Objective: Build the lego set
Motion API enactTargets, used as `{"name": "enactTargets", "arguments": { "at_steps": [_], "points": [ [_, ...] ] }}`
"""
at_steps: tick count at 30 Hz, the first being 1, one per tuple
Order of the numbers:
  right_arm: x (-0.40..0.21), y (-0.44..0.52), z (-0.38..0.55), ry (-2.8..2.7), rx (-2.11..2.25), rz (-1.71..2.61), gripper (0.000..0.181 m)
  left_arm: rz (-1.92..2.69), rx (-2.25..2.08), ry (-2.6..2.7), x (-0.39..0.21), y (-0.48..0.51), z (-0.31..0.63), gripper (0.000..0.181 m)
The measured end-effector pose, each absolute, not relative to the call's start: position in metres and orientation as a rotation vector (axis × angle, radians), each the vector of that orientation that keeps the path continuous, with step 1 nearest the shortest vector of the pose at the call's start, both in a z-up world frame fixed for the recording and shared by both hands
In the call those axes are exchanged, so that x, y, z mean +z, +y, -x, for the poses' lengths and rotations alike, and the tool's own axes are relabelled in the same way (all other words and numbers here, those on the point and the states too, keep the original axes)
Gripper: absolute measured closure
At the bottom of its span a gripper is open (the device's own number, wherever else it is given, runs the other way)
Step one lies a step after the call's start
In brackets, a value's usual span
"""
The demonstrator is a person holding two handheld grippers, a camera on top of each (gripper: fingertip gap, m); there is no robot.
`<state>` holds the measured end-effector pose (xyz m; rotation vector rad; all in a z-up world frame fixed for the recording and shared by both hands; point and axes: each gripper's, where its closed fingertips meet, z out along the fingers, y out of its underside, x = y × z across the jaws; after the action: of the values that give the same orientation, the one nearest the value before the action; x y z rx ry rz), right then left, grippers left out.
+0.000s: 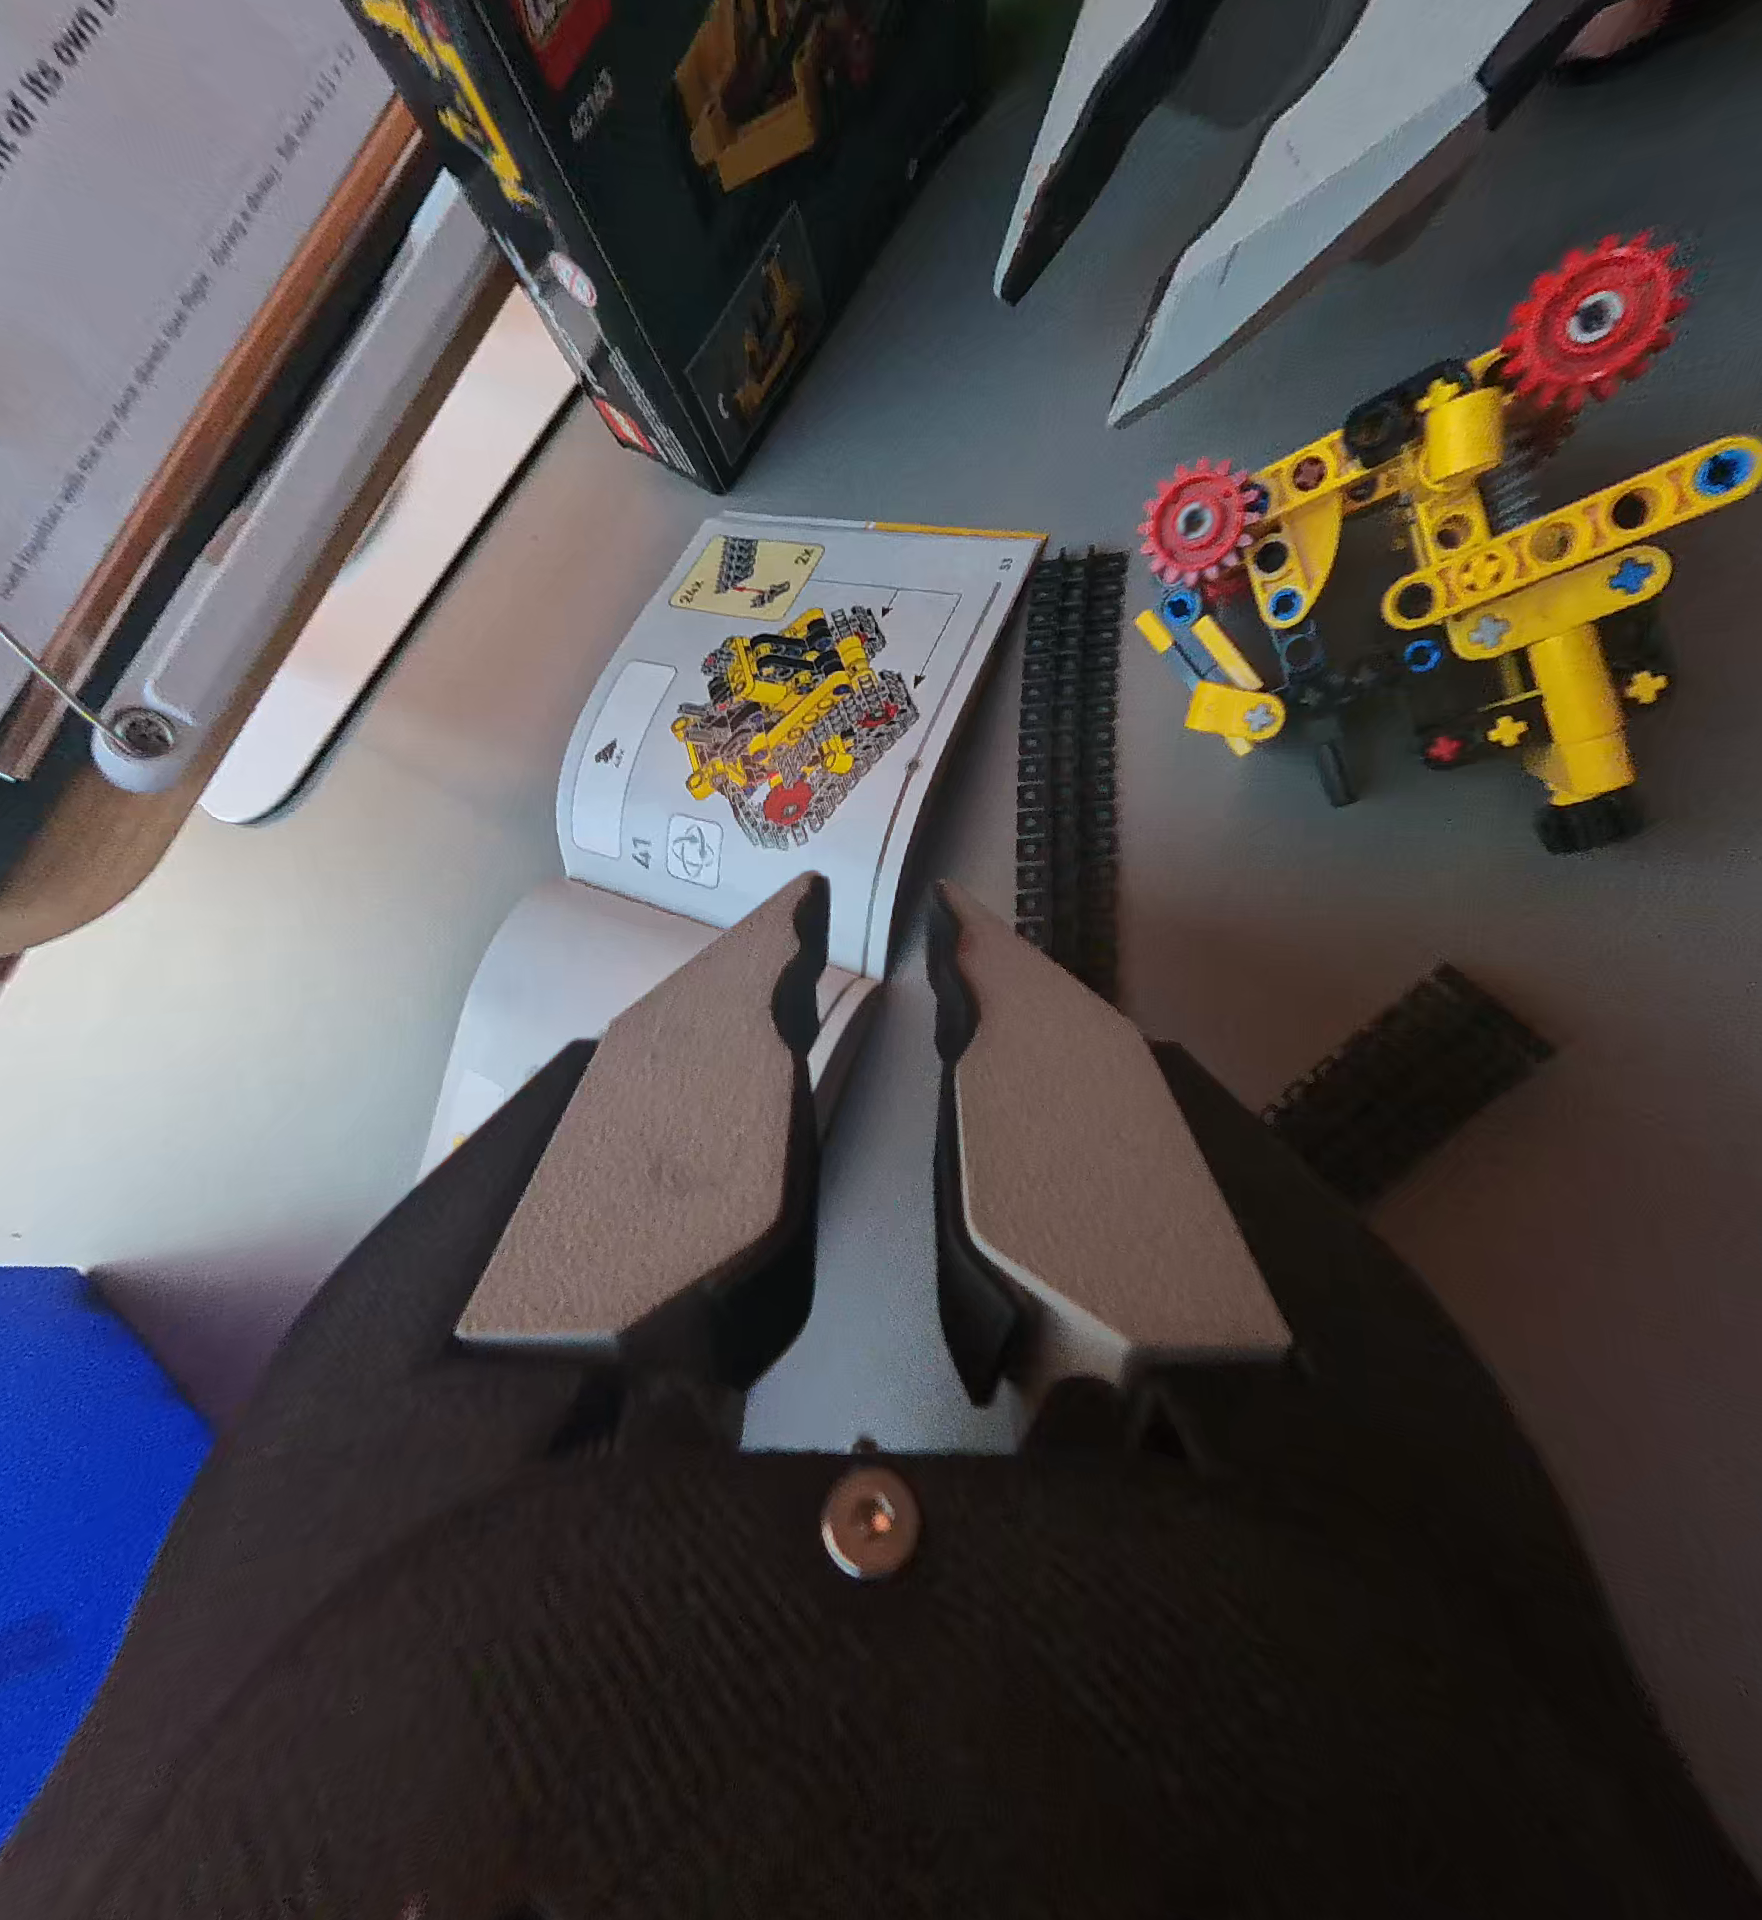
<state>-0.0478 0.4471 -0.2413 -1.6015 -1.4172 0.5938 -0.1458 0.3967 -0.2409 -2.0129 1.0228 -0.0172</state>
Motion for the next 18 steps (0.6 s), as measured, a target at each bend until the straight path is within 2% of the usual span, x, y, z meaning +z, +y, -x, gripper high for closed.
{"name": "enactTargets", "arguments": {
  "at_steps": [3,18],
  "points": [
    [-0.243,0.443,0.049,-1.448,0.597,1.586,0.150,1.954,0.002,1.014,-0.233,0.398,0.142,0.172],
    [-0.241,0.438,0.049,-1.455,0.635,1.573,0.155,1.924,-0.046,0.995,-0.234,0.400,0.136,0.176]
  ]
}}
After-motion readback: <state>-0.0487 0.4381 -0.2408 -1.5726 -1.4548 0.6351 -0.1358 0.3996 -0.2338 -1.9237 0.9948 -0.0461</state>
